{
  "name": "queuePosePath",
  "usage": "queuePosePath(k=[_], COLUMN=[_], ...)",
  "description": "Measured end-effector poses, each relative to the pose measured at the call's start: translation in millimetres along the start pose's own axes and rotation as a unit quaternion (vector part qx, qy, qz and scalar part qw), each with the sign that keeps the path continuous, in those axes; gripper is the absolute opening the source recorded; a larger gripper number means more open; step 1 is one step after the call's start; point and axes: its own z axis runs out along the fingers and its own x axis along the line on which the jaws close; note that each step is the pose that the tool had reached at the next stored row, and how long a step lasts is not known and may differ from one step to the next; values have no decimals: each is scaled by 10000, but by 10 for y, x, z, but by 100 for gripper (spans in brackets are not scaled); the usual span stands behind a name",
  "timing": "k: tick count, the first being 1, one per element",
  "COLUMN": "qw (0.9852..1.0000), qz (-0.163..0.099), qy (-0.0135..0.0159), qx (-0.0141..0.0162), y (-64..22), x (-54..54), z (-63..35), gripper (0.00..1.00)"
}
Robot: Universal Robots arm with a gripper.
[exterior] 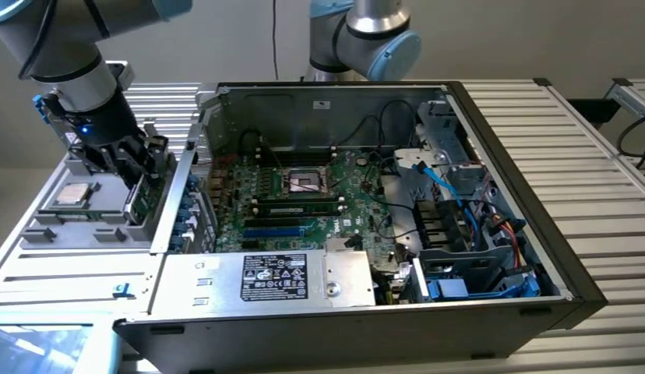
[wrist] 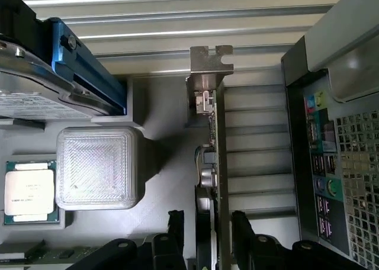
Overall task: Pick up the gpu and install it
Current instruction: 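Pick up the gpu and move the gpu toward the slot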
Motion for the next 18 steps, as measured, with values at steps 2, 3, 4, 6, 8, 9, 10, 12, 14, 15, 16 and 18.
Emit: queuePosePath(k=[2,3,4,6,8,9,10,12,14,15,16,18], qw=[10000,10000,10000,10000,10000,10000,10000,10000,10000,10000,10000,10000], qz=[6,9,12,17,19,19,19,19,19,19,19,19], qy=[-1,-1,-1,-2,0,0,0,-1,-1,-1,-1,-3], qx=[0,0,1,1,3,4,5,7,8,8,9,16], y=[8,14,20,31,32,32,32,33,33,33,33,33], x=[2,2,4,6,6,6,6,6,6,6,6,6], z=[37,57,76,107,113,114,114,116,116,116,116,116], gripper=[46,46,46,46,46,44,37,31,29,29,29,29])
